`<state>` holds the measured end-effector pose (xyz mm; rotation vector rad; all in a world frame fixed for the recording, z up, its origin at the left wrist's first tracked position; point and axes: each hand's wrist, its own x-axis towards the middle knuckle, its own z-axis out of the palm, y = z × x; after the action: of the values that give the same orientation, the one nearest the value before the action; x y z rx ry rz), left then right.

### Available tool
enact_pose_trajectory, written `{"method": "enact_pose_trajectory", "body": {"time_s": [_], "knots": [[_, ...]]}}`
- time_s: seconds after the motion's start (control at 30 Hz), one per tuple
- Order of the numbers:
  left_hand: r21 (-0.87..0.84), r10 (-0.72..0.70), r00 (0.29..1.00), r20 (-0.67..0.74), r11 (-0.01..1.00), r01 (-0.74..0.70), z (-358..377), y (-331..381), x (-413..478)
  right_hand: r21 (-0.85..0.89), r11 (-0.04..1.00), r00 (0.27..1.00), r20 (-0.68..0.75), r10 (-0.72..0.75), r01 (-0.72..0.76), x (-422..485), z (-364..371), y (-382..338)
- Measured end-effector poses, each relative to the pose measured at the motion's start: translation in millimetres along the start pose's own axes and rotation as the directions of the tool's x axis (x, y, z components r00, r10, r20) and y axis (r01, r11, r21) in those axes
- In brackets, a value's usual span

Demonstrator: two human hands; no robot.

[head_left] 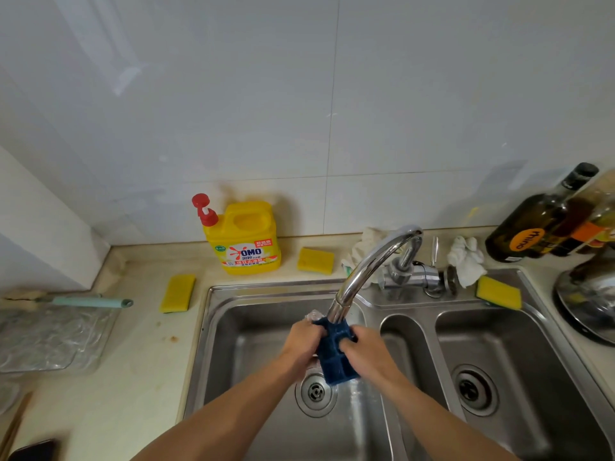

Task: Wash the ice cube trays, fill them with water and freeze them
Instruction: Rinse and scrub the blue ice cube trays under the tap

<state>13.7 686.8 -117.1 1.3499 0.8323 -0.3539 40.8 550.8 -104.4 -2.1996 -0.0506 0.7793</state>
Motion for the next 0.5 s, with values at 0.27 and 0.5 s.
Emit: {"method": "enact_pose_trajectory", "body": {"time_s": [0.27,0.5], "knots": [[0.042,0.060,0.984,-0.168,0.998,-0.053,-3,0,12,0.395,0.895,0.977,0.126,0.170,-0.206,-3,2,7],[-0.043,0.076,0.986,-0.150,0.996,-0.083,-14,-6,3,0.676,0.592,0.898,0.367,0.245,-0.438,-8,8,7]]}}
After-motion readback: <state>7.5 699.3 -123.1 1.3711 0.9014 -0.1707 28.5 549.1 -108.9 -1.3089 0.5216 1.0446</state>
